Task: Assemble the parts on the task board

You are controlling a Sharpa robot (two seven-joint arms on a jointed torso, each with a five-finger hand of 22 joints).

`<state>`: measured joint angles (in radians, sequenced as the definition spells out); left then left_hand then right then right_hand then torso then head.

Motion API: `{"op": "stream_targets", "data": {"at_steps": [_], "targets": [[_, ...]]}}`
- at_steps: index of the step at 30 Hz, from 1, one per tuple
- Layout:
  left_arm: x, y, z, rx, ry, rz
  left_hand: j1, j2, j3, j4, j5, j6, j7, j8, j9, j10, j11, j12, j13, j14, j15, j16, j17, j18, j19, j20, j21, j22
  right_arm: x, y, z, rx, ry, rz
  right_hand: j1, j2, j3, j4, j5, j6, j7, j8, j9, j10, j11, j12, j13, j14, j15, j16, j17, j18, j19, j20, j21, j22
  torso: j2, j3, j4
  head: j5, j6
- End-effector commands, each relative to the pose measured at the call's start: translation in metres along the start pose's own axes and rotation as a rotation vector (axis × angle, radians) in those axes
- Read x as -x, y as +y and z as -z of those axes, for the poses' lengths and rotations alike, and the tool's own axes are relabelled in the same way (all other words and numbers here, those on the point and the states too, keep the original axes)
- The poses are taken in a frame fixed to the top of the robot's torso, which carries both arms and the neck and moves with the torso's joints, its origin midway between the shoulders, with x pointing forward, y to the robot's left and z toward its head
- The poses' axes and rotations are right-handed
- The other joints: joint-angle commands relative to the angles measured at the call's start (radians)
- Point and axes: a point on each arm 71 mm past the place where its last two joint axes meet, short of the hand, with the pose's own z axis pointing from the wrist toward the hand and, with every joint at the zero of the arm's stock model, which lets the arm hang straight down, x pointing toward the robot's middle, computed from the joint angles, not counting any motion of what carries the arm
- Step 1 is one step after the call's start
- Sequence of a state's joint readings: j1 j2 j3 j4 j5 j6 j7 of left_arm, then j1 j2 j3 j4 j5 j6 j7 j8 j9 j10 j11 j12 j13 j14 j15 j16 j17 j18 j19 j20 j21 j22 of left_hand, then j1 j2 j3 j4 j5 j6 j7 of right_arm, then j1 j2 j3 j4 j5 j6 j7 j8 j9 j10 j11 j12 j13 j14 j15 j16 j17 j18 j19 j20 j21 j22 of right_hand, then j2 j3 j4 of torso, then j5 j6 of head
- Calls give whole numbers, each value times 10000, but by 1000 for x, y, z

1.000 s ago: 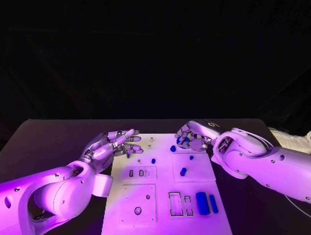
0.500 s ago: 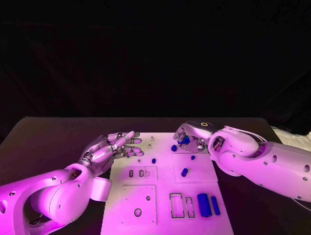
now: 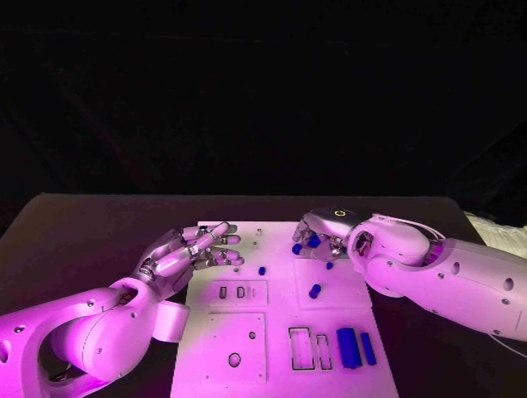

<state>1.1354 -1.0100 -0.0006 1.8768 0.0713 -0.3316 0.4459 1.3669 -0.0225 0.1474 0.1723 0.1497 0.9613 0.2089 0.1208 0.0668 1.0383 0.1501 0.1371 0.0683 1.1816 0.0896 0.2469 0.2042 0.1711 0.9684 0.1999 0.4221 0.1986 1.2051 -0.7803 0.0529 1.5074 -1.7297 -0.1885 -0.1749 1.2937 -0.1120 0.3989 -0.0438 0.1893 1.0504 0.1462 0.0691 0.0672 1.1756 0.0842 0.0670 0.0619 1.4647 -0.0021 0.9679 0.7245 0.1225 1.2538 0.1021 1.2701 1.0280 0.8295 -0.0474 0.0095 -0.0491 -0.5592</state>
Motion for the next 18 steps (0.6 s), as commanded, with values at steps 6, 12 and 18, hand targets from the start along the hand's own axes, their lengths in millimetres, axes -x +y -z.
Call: {"op": "stream_targets", "data": {"at_steps": [6,12,18], "targets": [[-2,-1,0,-16,187,108,56,34,10,-44,-46,-3,26,-61,-16,-11,45,-24,-17,-21,47,-65,8,96,71,3,59,9,-2,1,-2,58,238,170,34,-37,20,108,-63,-35,-25,-43,9,-87,2,-49,15,222,-6,185,145,-173,87,20,102,90,112,-16,0,11,37],[-1,-1,-1,23,161,96,56,34,10,-44,-46,-3,26,-61,-16,-11,45,-24,-17,-21,47,-65,8,96,71,3,59,9,-2,3,-3,124,239,121,56,-23,47,187,-70,-11,-25,-36,13,-48,-3,-42,19,230,-3,446,406,-201,157,25,235,276,143,-19,20,-1,63],[1,0,-1,53,119,77,60,37,15,-53,-45,-10,32,-73,-16,-20,50,-39,-18,-27,52,-78,18,94,62,5,62,11,-2,5,-4,182,239,88,75,-10,67,248,-92,23,-34,-26,19,-11,-9,-37,22,219,-6,568,496,-207,166,27,295,341,185,-25,29,11,81]]}}
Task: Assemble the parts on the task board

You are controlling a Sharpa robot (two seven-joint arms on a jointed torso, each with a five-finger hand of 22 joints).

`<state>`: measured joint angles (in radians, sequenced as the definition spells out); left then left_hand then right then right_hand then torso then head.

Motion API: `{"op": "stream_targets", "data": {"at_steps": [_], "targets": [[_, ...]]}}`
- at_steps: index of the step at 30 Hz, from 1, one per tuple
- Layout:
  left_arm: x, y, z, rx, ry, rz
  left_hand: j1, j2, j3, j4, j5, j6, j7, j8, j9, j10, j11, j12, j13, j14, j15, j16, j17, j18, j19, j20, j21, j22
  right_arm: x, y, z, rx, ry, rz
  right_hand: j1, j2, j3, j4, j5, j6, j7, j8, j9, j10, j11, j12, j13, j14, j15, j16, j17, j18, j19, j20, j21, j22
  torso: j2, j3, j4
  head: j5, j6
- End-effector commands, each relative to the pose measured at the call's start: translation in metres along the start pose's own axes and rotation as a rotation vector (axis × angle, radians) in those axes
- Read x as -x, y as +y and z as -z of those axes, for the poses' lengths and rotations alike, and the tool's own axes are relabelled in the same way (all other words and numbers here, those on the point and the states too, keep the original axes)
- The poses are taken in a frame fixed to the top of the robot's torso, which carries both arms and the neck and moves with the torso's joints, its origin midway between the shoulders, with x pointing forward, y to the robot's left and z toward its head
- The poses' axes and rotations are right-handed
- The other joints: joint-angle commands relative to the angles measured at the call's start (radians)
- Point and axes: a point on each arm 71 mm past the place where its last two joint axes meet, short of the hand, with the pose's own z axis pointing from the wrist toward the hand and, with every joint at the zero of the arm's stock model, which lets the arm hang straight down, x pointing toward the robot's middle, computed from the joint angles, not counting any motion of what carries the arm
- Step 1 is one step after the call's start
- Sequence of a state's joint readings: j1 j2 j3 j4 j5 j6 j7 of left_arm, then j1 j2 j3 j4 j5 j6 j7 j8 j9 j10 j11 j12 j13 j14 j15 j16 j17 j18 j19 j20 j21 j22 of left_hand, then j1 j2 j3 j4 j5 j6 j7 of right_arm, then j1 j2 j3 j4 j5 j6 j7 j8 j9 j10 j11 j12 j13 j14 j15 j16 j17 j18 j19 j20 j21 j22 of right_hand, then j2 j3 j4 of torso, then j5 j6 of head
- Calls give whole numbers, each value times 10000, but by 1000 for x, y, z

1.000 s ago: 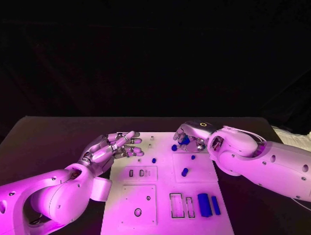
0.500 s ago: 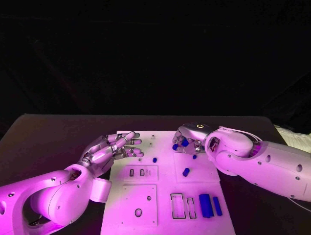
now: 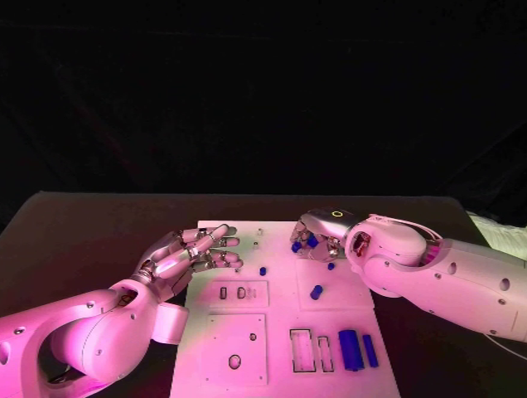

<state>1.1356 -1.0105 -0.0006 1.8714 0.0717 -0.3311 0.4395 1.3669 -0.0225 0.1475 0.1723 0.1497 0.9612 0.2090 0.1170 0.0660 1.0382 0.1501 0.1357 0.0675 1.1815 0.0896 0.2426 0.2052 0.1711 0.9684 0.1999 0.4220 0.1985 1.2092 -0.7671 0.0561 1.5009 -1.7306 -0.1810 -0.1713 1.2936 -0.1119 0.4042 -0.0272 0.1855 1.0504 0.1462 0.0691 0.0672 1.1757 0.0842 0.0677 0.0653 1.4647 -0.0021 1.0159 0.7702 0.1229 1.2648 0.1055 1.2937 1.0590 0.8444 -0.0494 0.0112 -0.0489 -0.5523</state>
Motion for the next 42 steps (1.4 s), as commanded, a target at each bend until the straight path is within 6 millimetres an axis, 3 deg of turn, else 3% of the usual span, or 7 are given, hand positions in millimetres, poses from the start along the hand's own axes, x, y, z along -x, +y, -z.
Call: {"op": "stream_targets", "data": {"at_steps": [1,11,16,29,38,42], "targets": [[-1,-1,0,-4,167,94,60,37,15,-53,-45,-9,31,-35,-9,-20,50,-25,-10,-27,52,-35,8,94,63,5,62,11,-4,2,0,99,223,64,92,16,34,110,-57,63,-46,-12,26,33,-21,-33,-7,221,-13,164,114,-219,79,-9,101,91,40,-4,14,5,11],[-1,0,0,26,150,86,78,45,28,-72,-43,-12,34,-46,-8,-25,52,-40,-10,-25,52,-43,22,94,56,5,68,14,1,7,0,385,-555,-185,436,465,388,280,-285,885,-269,302,236,862,-266,88,67,298,-195,1095,1073,-379,551,-146,715,1036,78,-8,17,2,23],[-1,0,0,42,135,79,82,46,31,-76,-42,-13,35,-49,-8,-27,53,-43,-11,-23,52,-45,25,94,55,5,70,15,7,10,1,418,-1296,-411,492,561,463,325,-317,1078,-307,372,327,1124,-324,94,88,283,-238,1259,1211,-419,657,-191,862,1263,85,-14,27,10,61],[0,0,0,59,113,69,102,49,44,-100,-41,-21,43,-66,-8,-36,57,-62,-11,-16,52,-52,42,95,51,4,79,20,15,22,-6,286,-2212,-741,427,543,461,424,-417,1101,-286,355,384,1204,-322,21,78,261,-239,1360,1274,-435,681,-208,930,1355,133,-18,39,42,133],[-1,0,-1,83,137,80,116,50,53,-116,-40,-23,45,-74,-7,-41,59,-74,-11,-12,53,-58,52,95,49,4,85,23,17,30,-21,236,-2324,-795,399,515,457,461,-444,1076,-270,328,396,1193,-307,-15,68,255,-231,1399,1302,-441,692,-206,955,1392,157,-33,39,59,162],[-1,0,-1,101,159,89,118,51,54,-118,-40,-23,44,-75,-7,-40,59,-75,-11,-12,53,-59,54,95,48,4,86,23,16,32,-27,280,-2309,-830,402,508,462,466,-449,1067,-268,318,399,1184,-305,-27,64,253,-228,1415,1317,-443,694,-204,963,1403,159,-19,33,78,166]]}}
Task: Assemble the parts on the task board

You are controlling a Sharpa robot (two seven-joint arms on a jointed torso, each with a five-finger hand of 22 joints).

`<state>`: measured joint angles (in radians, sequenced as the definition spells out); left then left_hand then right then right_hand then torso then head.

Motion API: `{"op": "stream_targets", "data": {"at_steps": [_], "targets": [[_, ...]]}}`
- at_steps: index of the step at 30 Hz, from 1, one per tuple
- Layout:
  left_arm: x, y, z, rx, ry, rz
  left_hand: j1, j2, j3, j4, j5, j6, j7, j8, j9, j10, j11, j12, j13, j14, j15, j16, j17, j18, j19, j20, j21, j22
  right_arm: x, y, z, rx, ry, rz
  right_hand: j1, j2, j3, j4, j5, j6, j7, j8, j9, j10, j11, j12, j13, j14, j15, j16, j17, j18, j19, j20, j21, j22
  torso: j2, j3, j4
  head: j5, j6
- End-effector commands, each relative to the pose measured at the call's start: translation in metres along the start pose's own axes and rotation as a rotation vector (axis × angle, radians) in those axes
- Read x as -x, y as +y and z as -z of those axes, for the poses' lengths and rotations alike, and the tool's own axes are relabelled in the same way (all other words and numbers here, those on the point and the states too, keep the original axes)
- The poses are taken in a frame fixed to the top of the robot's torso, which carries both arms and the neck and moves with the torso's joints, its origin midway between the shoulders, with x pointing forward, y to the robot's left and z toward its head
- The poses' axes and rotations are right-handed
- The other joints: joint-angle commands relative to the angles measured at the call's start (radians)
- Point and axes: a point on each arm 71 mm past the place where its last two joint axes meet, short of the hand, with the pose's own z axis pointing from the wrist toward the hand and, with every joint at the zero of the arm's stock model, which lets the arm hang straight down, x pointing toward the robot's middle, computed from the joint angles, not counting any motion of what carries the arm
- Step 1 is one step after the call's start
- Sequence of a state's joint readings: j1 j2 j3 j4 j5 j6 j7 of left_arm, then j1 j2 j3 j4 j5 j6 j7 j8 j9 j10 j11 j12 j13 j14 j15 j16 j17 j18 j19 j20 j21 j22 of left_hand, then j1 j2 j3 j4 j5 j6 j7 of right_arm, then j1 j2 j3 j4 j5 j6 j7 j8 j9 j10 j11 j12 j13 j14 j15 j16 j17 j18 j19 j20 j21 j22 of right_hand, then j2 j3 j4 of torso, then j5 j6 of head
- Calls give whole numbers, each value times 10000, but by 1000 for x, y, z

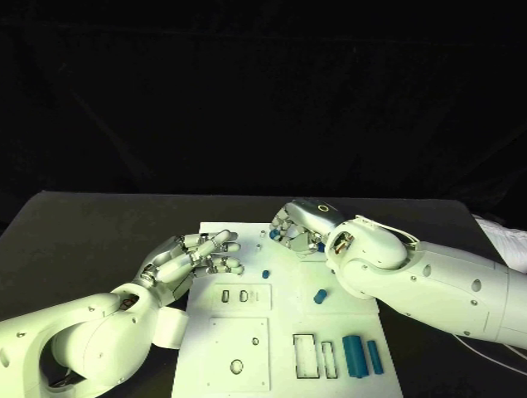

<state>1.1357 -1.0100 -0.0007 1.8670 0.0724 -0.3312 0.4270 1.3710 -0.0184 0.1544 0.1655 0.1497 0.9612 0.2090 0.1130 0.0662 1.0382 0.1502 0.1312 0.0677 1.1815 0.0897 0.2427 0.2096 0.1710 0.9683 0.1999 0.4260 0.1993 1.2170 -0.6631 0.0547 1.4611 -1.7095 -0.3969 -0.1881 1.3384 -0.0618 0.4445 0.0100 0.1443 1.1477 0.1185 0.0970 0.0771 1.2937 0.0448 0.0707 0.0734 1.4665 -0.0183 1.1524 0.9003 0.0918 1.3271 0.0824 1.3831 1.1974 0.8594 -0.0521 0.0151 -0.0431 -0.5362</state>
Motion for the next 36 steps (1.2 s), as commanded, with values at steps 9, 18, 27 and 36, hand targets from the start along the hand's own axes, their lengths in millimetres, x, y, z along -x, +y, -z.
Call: {"op": "stream_targets", "data": {"at_steps": [9,18,27,36], "targets": [[-4,0,-1,-8,225,111,106,11,3,-83,-39,-16,40,-44,-7,-35,56,-43,-12,-8,51,-71,27,96,44,3,56,20,-4,4,-12,-102,-42,-60,-44,-44,57,98,-44,68,27,9,311,-29,104,-82,-29,229,-56,92,47,-135,70,32,84,36,26,0,0,22,1],[-4,0,-1,5,246,120,106,11,3,-83,-39,-16,40,-44,-7,-35,56,-43,-12,-8,51,-71,27,96,44,3,56,20,-9,5,-20,-202,86,-23,-50,-52,54,105,-44,64,30,4,313,-33,108,-84,-30,228,-54,100,53,-135,69,34,86,39,35,-1,9,33,15],[-5,0,-1,17,266,128,106,11,3,-83,-39,-16,40,-44,-7,-35,56,-43,-12,-8,51,-71,27,96,44,3,56,20,-13,5,-27,-328,198,34,-66,-59,50,124,-45,54,38,-7,317,-42,114,-87,-33,225,-48,113,61,-138,75,38,97,57,45,-5,8,37,20],[-4,-1,0,24,239,114,106,11,3,-83,-39,-16,40,-44,-7,-35,56,-43,-12,-8,51,-71,27,96,44,3,56,20,-15,8,-29,-293,401,65,-123,-128,18,183,-50,17,59,-54,329,-89,135,-96,-44,207,-28,136,53,-138,60,54,107,65,47,-7,17,56,-3]]}}
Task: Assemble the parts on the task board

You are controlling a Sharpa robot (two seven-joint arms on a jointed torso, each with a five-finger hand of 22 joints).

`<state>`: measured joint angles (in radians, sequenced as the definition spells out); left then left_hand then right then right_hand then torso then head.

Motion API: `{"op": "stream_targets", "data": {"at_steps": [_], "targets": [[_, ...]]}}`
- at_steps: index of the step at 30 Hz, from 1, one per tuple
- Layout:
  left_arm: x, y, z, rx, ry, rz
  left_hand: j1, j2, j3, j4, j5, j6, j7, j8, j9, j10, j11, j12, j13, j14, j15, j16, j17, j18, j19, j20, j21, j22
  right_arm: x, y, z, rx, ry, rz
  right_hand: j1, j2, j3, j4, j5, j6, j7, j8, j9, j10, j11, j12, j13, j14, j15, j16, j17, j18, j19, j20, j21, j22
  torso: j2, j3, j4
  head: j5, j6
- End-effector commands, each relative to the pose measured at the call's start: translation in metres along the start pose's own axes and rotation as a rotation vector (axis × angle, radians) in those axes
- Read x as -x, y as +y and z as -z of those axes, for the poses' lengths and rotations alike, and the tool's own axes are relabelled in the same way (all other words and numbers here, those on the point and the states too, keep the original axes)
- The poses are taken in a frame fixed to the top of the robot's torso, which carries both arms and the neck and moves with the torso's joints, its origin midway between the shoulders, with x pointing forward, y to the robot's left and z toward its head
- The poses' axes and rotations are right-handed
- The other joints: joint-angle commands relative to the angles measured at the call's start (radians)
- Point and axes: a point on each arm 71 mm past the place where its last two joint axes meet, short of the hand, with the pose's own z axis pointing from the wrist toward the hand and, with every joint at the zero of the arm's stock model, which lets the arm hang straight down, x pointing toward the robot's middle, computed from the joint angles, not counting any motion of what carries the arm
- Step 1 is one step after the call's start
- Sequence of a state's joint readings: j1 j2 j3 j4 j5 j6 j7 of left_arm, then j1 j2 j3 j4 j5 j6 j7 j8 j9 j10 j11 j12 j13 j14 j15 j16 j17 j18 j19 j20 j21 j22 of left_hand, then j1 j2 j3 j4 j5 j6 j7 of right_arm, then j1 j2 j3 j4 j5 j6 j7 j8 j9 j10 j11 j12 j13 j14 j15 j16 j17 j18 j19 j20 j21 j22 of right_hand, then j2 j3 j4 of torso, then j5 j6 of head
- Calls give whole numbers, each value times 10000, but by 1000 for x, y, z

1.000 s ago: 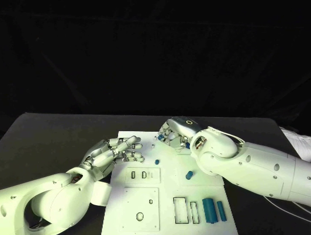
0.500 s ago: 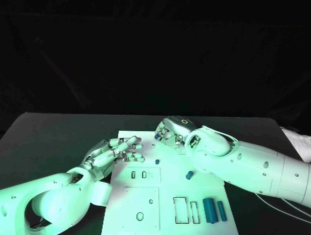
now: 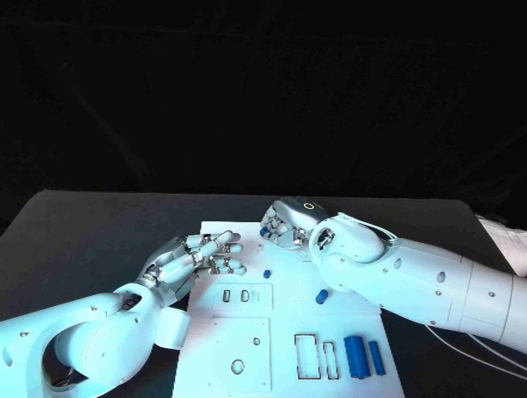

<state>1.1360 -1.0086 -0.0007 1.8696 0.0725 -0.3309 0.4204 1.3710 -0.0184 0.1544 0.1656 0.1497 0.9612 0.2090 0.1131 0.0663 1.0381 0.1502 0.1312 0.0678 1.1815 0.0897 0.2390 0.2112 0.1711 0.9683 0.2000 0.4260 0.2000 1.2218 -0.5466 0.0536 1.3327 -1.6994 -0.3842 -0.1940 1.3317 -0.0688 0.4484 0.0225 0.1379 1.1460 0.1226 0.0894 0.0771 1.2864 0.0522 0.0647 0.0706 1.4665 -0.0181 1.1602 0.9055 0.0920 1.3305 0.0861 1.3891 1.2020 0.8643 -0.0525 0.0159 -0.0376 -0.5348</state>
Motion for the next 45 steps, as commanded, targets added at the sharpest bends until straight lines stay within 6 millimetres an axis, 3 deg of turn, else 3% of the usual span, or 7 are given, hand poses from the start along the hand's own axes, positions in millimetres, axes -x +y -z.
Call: {"op": "stream_targets", "data": {"at_steps": [1,10,15,24,30,38,45], "targets": [[-2,-1,0,-42,199,97,107,11,3,-83,-39,-16,40,-45,-8,-35,56,-43,-13,-8,51,-34,11,96,44,3,56,14,-2,0,0,-78,280,119,-69,-77,-30,72,12,21,25,8,330,-33,66,-37,-19,202,-24,63,-2,-141,25,22,51,25,-4,-3,6,-1,-17],[-1,-1,0,-40,171,83,107,11,3,-83,-39,-16,40,-45,-8,-35,56,-43,-13,-8,51,-34,11,96,44,3,56,14,2,-5,2,-250,-102,34,-477,-840,-652,489,-183,-1695,481,-295,-62,-1695,536,-55,-88,-296,354,-1005,-1636,121,-950,343,-649,-1262,1,0,-2,6,3],[0,-2,0,-40,123,63,107,11,3,-83,-39,-16,40,-45,-8,-35,56,-43,-13,-8,51,-34,11,96,44,3,56,14,8,-8,12,-240,-293,-231,-315,-788,-966,565,-101,-1872,502,-260,-88,-1914,565,4,-48,-316,384,-1160,-1868,170,-1074,414,-789,-1459,4,15,-7,19,23],[2,-2,0,-45,94,57,125,12,19,-111,-40,-7,37,-56,-5,-27,55,-58,-11,-6,50,-48,32,96,38,2,69,20,26,-35,47,-926,8,-1273,-36,-630,-1016,712,432,-1312,404,-131,-12,-343,285,632,225,58,187,-275,-731,-23,-344,292,-247,-470,-99,55,-111,-9,48],[5,0,-3,-46,66,53,125,12,19,-111,-40,-7,37,-56,-5,-27,55,-58,-11,-6,50,-48,32,96,38,2,69,20,30,-62,66,-1874,440,-1699,-58,-922,-1354,803,551,-1136,59,-155,-27,1537,-189,2008,1292,362,-208,848,815,-252,411,-89,374,627,-240,163,-220,6,16],[5,3,-7,-18,84,68,127,10,21,-116,-41,-6,34,-58,-5,-25,54,-60,-10,-6,49,-51,36,96,36,2,71,21,28,-84,79,-2814,826,-1618,144,-823,-2913,1640,757,-1817,186,-172,-44,776,-113,8465,8559,533,-154,2628,3508,-472,1002,22,926,1656,-367,221,-201,-27,-32],[5,4,-8,4,73,65,127,10,21,-116,-41,-6,34,-58,-5,-25,54,-60,-10,-6,49,-51,36,96,36,2,71,21,25,-92,80,-3231,1115,-1388,309,-749,-3317,2068,751,-1928,208,-171,-44,901,1,9791,10093,583,-23,2877,3968,-506,1144,46,1042,1905,-372,222,-194,-67,-65]]}}
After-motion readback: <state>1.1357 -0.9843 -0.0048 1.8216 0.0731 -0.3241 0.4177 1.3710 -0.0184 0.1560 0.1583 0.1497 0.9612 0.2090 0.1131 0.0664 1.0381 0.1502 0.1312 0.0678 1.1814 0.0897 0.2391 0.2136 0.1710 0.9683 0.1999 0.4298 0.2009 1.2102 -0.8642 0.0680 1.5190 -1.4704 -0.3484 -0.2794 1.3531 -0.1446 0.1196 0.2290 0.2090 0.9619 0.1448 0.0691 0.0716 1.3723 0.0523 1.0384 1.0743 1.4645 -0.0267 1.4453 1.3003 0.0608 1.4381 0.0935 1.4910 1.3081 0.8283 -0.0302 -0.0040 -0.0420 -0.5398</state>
